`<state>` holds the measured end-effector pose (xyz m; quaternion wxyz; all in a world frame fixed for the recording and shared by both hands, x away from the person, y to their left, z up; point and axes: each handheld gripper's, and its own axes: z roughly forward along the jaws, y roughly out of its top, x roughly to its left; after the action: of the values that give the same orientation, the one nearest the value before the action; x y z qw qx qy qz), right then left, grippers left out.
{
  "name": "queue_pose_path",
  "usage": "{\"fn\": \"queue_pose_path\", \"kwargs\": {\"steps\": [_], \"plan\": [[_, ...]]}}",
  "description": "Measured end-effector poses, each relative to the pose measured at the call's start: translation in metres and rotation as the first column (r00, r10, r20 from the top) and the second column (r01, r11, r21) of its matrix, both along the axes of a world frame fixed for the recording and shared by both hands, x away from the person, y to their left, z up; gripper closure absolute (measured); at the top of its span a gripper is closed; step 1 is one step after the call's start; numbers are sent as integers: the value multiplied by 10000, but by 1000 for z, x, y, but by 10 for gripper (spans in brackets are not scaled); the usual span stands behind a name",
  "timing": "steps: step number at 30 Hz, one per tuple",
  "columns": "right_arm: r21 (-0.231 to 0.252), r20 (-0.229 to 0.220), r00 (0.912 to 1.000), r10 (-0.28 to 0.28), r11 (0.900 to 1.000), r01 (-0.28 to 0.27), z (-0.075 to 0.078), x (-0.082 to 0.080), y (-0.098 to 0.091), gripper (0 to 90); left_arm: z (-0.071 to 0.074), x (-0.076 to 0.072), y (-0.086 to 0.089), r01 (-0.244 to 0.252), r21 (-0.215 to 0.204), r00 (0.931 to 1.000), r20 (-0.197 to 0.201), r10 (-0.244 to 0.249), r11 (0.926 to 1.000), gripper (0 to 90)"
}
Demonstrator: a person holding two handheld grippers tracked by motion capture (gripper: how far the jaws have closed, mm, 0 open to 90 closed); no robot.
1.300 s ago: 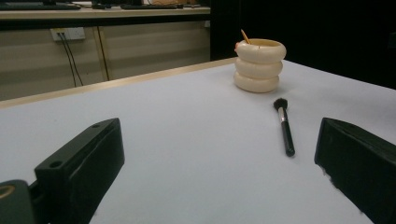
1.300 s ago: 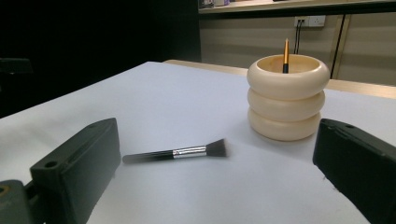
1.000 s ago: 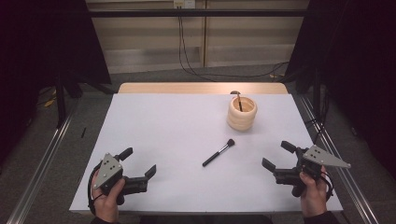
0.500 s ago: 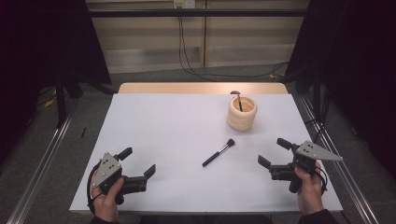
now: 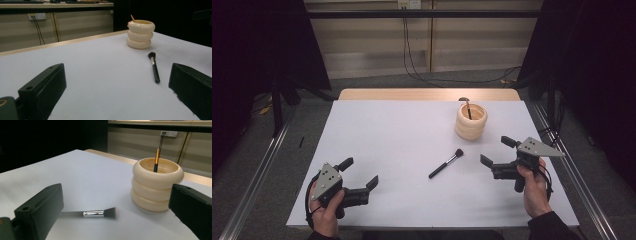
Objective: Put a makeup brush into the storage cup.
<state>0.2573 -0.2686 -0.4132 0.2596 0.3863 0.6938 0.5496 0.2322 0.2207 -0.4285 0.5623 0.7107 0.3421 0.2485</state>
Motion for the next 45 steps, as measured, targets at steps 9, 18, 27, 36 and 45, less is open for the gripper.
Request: {"fn": "queue_pose_path", "kwargs": {"steps": [9,18,27,36,45], "plan": [[-7,55,9975,697,9976,-697,5,26,22,0,0,0,0,32,1,10000,54,-32,10000,14],[-185,49,9918,1278,9916,-1276,16,49,42,0,0,0,0,-30,5,10000,17,30,10000,14],[-485,45,9906,1364,9895,-1360,18,67,56,0,0,0,1,-6,11,10000,12,6,10000,14],[-686,-171,9865,1629,9841,-1637,20,85,63,7,-1,1,1,23,-15,10000,20,-23,10000,14],[-1057,-560,9777,2022,9726,-2072,22,96,70,15,-1,1,1,77,-47,10000,18,-77,10000,14]]}}
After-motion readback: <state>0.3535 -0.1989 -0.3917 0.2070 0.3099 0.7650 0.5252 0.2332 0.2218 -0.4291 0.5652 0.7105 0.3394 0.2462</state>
